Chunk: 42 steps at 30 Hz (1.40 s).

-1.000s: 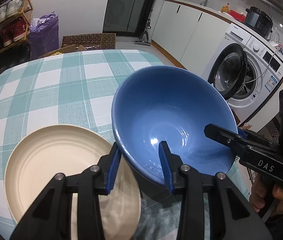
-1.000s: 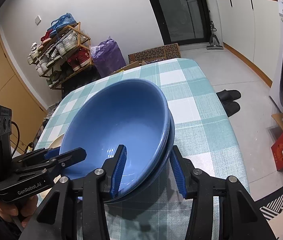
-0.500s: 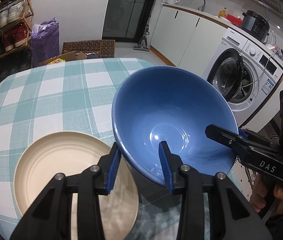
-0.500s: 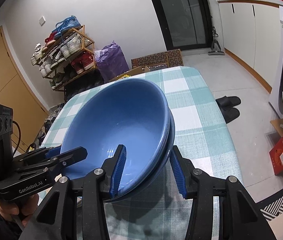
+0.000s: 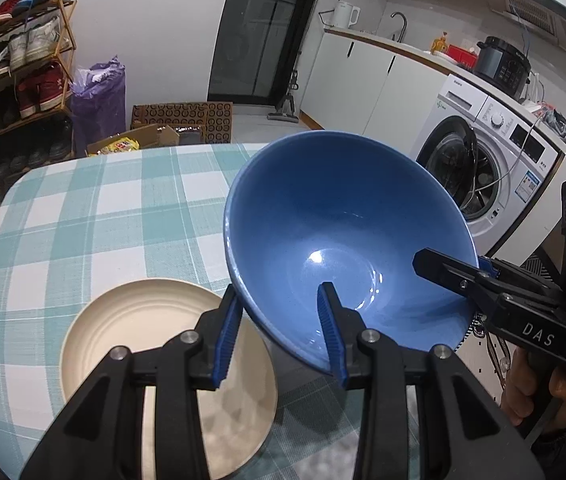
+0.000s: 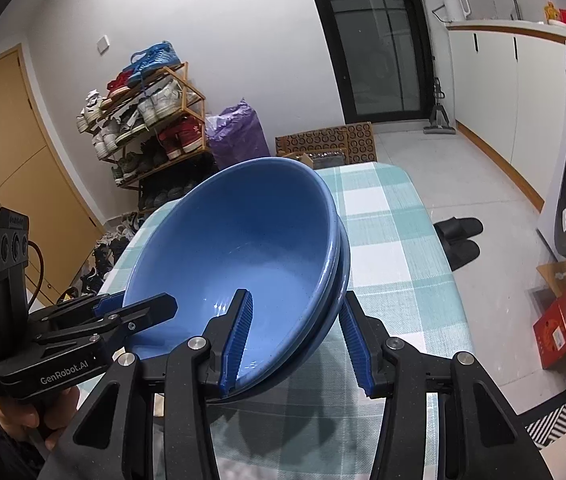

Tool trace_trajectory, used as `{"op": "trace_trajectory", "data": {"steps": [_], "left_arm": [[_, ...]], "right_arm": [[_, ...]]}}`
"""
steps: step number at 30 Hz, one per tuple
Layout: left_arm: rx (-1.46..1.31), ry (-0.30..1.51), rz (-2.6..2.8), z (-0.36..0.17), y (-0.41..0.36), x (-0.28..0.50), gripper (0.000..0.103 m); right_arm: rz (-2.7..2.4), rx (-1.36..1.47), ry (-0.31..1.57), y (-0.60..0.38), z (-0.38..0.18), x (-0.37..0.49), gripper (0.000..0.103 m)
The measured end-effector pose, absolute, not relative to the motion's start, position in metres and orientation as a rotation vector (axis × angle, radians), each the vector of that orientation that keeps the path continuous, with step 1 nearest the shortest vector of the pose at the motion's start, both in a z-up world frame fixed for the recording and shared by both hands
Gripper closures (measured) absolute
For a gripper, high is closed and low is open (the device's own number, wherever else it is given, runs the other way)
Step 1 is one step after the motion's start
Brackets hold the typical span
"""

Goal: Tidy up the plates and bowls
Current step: 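Lift the bowl stack with both grippers and carry it over the cream plates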

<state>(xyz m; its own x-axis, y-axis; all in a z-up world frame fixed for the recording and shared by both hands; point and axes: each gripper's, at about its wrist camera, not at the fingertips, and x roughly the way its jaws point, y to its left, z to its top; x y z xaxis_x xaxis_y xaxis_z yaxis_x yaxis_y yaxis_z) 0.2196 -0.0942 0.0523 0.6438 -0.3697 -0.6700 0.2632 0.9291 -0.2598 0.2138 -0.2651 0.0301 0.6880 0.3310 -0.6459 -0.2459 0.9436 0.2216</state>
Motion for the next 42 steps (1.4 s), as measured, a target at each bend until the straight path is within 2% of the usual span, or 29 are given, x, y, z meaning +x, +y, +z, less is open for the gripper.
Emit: {"op": "trace_trajectory", "data": {"steps": [18,30,42], "left_arm": [[-0.183,0.713,-0.286,0.082,-0.037,0.181,0.066],[-0.213,0.713,-0.216,0.070,0.012,0.167,0.066],[-0.221,0.746,-0.156,0.044,0.036,0.173,0.066]], "right_arm": [[0.413,0.057,0.694,-0.203,0.072,0.179,0.057],[0.486,0.026,0.721,-0.151,0.061,0.185,0.057],[0.536,0.027,0.776,-0.119,0.027,0.207,0.057]]}}
